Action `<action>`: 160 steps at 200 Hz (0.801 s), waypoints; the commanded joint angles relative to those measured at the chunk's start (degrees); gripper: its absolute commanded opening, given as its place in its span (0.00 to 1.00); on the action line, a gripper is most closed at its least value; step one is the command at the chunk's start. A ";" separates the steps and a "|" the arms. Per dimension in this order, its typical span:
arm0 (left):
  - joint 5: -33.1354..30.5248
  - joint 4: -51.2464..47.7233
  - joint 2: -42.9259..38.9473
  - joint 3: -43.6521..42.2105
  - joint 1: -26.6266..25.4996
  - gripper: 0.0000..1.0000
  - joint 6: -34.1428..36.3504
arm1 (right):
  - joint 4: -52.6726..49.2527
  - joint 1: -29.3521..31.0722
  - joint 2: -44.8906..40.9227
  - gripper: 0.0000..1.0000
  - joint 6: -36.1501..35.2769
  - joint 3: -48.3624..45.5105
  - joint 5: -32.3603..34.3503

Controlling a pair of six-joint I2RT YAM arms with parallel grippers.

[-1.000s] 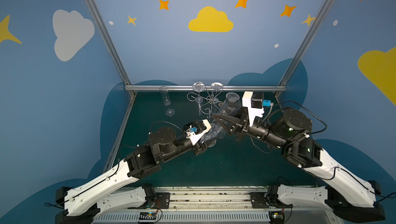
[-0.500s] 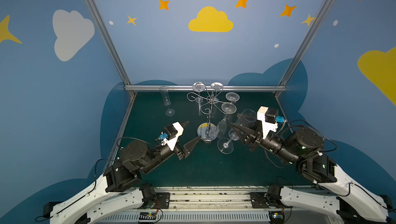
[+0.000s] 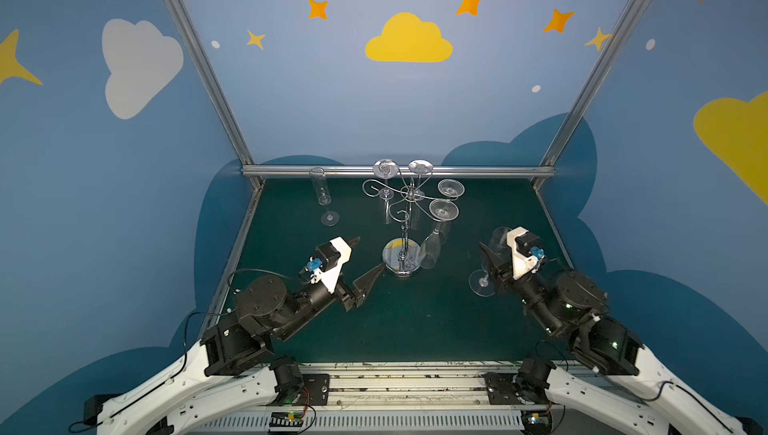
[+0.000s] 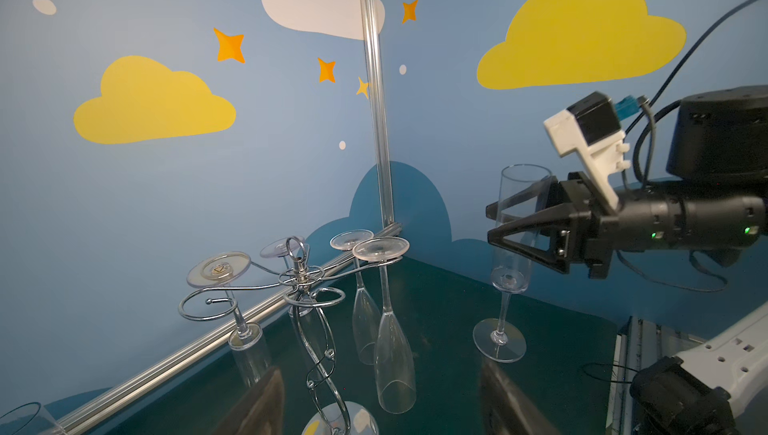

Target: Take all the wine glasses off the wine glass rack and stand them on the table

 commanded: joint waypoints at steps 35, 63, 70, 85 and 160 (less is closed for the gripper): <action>-4.53 5.78 0.42 -1.63 0.05 0.75 3.62 | 22.67 -24.92 5.70 0.24 5.27 -12.61 -18.38; -6.68 6.63 0.93 -1.50 0.24 0.75 5.71 | 33.84 -36.29 15.25 0.23 11.19 -13.92 -29.82; -7.30 7.16 0.99 -1.62 0.33 0.75 6.21 | 36.01 -37.65 18.11 0.23 11.39 -13.26 -31.46; -8.48 8.54 1.02 -1.97 0.67 0.75 7.36 | 37.91 -39.16 24.01 0.24 11.19 -10.39 -34.29; -7.40 12.00 6.57 0.24 7.22 0.77 10.03 | 38.60 -42.39 48.71 0.22 5.82 9.83 -40.06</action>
